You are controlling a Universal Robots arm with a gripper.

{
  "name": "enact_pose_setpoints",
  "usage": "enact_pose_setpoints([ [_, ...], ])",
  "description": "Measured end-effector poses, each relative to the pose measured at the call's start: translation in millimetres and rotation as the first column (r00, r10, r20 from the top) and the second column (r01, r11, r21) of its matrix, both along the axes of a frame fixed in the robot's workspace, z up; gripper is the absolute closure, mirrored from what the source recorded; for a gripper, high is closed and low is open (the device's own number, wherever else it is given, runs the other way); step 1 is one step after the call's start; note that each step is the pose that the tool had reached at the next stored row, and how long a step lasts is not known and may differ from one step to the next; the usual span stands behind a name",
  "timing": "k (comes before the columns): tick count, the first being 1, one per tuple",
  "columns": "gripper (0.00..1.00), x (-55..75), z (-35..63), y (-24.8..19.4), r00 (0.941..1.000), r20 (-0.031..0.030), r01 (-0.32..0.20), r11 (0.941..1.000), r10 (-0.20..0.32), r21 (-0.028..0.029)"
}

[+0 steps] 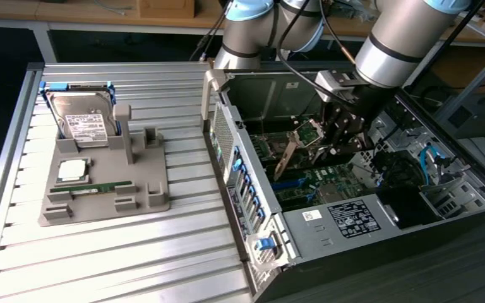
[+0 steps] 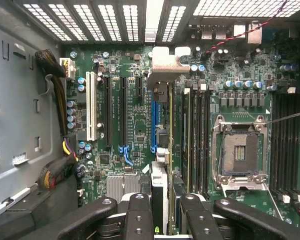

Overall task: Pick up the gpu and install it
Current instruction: 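Insert the gpu into the slot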

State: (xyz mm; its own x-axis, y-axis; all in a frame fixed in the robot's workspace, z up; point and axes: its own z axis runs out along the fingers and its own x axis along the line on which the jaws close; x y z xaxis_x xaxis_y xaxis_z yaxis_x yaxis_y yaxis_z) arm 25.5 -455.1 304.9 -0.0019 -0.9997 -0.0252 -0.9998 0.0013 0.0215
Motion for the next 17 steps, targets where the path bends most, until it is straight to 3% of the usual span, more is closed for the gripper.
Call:
enact_pose_setpoints([
  [17, 0.73, -5.6, -0.7, 0.0, 1.0000, 0.0000, 0.000, 1.0000, 0.000, 0.0000],
])
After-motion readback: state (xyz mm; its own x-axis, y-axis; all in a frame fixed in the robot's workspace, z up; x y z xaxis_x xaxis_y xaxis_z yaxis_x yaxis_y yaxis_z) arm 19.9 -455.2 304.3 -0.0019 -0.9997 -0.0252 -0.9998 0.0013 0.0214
